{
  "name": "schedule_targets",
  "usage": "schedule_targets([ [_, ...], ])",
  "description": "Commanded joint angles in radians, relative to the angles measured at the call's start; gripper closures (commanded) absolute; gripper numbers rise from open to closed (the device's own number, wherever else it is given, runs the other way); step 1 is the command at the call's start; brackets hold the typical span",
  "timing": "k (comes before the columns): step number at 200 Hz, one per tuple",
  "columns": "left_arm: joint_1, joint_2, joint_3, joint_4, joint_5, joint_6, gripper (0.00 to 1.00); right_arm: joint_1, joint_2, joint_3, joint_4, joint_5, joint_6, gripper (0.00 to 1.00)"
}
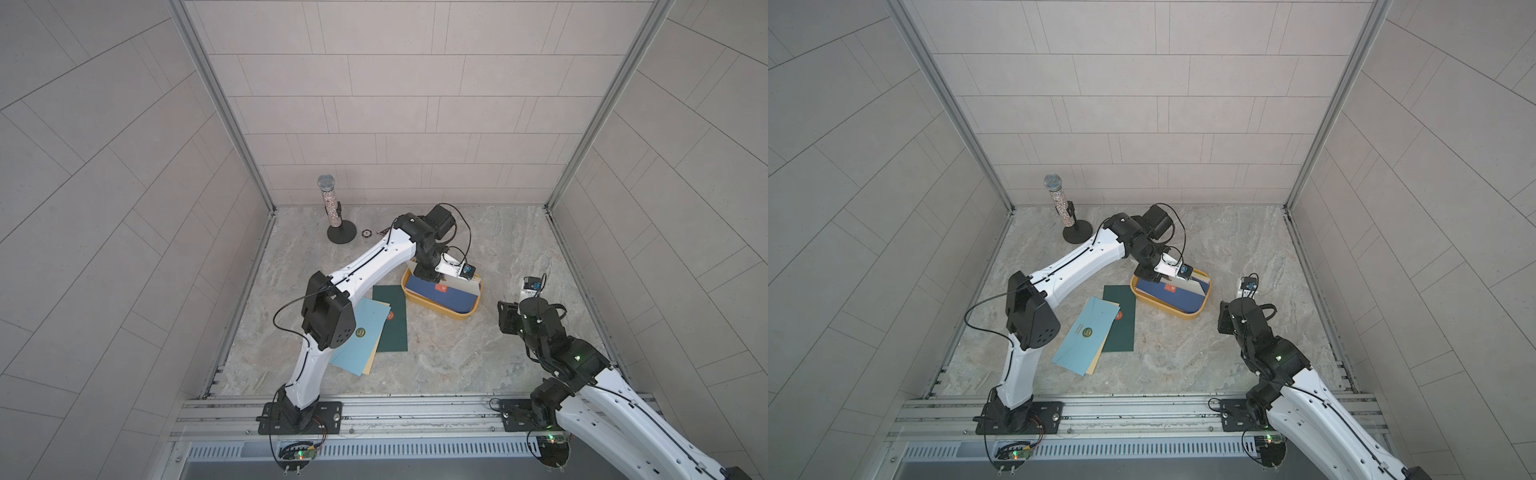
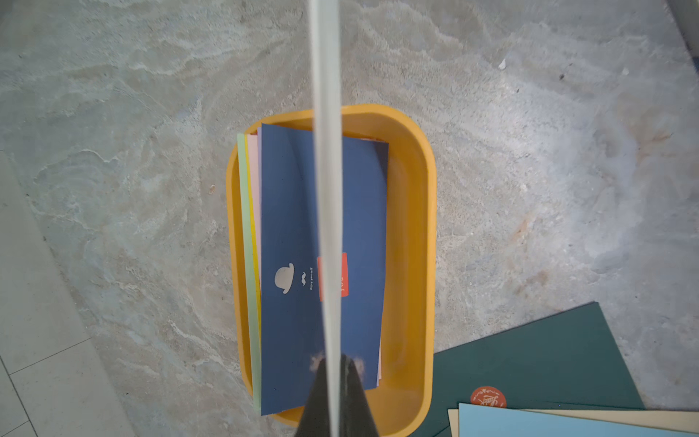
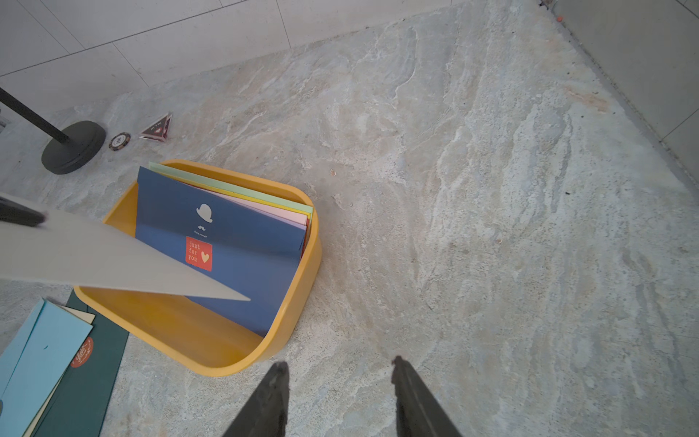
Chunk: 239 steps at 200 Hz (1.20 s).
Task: Put the sealed envelopes into the storage box
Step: Place the envelope in the storage box.
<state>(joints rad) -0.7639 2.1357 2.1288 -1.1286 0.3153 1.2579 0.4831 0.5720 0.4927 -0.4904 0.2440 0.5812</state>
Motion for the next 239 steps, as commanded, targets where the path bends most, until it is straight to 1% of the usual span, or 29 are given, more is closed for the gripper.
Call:
schedule_targets([
  [1,-0.001,0.034,0.045,-0.092,-0.043,0.034,1.0,-0.006,-0.015,-0.012,-0.037,0.009,0.009,0.52],
  [18,-0.008,0.071,0.074,-0.094,-0.073,0.02,1.0,-0.006,-0.014,-0.012,-0.037,0.009,0.012,0.52],
  [46,-0.015,0.127,0.148,-0.091,-0.063,-0.031,1.0,-0.006,0.001,-0.008,-0.041,-0.004,0.007,0.52],
  [63,-0.024,0.149,0.166,-0.091,-0.088,-0.028,1.0,-0.007,0.004,-0.007,-0.049,-0.006,0.009,0.52],
  [94,-0.029,0.174,0.167,-0.083,-0.117,-0.038,0.79,-0.007,-0.001,-0.006,-0.063,0.017,0.022,0.52],
  [115,-0.033,0.162,0.167,-0.071,-0.128,-0.033,0.67,-0.007,0.005,-0.003,-0.063,0.015,0.02,0.52],
  [123,-0.035,0.156,0.166,-0.057,-0.143,-0.032,0.65,-0.007,0.006,-0.006,-0.063,0.015,0.02,0.52],
  [142,-0.039,0.13,0.166,-0.007,-0.181,-0.054,0.64,-0.007,0.007,-0.005,-0.063,0.015,0.021,0.52],
  [153,-0.04,0.109,0.156,0.042,-0.202,-0.092,0.64,-0.006,0.007,-0.005,-0.063,0.015,0.02,0.52],
  [166,-0.038,0.066,0.105,0.15,-0.256,-0.168,0.64,-0.008,0.007,-0.003,-0.063,0.015,0.02,0.52],
  [176,-0.034,0.008,0.031,0.241,-0.286,-0.232,0.64,-0.009,0.01,-0.002,-0.062,0.014,0.019,0.5],
  [182,-0.028,-0.032,-0.02,0.294,-0.289,-0.27,0.64,-0.008,0.013,-0.001,-0.062,0.011,0.017,0.44],
  [194,-0.014,-0.124,-0.131,0.399,-0.297,-0.372,0.63,-0.01,0.023,0.005,-0.06,0.001,0.013,0.39],
  [204,-0.002,-0.213,-0.242,0.503,-0.322,-0.515,0.61,-0.01,0.032,0.012,-0.06,-0.007,0.008,0.36],
  [217,0.014,-0.33,-0.392,0.625,-0.413,-0.747,0.56,-0.01,0.038,0.017,-0.057,-0.02,0.0,0.35],
  [230,0.039,-0.45,-0.529,0.659,-0.472,-0.946,0.53,-0.01,0.044,0.024,-0.05,-0.041,-0.01,0.35],
  [239,0.067,-0.524,-0.629,0.661,-0.478,-1.101,0.52,-0.01,0.048,0.029,-0.04,-0.068,-0.014,0.37],
])
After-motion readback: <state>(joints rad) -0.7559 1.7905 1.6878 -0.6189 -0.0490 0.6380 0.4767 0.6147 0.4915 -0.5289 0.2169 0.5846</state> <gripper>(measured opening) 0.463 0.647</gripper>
